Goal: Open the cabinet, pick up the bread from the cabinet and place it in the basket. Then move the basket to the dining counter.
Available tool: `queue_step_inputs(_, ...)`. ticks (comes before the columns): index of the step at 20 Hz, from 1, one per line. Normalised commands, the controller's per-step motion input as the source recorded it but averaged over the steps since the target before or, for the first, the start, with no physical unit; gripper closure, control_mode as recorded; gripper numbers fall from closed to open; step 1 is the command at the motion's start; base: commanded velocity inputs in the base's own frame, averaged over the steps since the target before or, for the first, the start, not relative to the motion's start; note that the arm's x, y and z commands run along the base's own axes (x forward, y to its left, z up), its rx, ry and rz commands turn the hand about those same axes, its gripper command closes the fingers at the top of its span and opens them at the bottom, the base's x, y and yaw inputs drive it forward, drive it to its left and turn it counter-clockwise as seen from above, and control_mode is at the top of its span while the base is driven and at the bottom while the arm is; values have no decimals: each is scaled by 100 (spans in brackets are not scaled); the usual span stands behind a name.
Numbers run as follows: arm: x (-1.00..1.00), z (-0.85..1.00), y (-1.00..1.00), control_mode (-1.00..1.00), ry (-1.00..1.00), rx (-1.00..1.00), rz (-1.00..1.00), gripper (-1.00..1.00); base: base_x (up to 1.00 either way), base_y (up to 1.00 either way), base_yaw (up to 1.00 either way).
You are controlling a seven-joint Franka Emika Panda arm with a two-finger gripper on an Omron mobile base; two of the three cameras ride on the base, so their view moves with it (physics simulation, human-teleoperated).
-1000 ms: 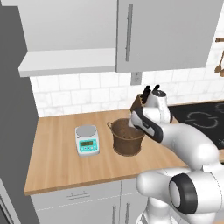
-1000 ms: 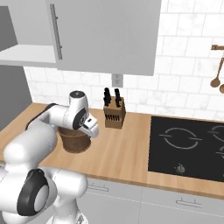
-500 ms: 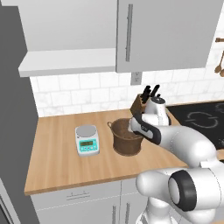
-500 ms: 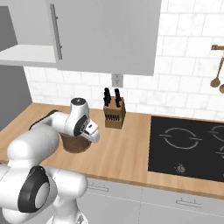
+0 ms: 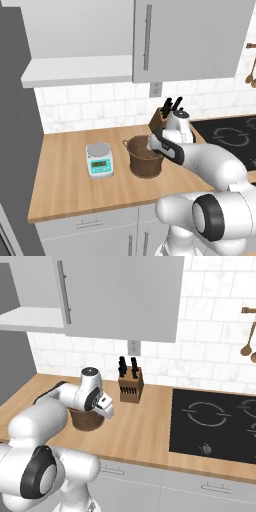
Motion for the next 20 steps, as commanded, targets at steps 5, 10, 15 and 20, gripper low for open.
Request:
queue_step_inputs(5,0,1,0,-100,0,0,0,100,0,0,0)
queue_step_inputs(10,0,22,-2,-100,-3,0,0,100,0,0,0)
queue_step_inputs(15,-14,58,-17,-100,-3,0,0,100,0,0,0)
queue_step_inputs(20,-34,56,-39,-100,-5,0,-1,100,0,0,0)
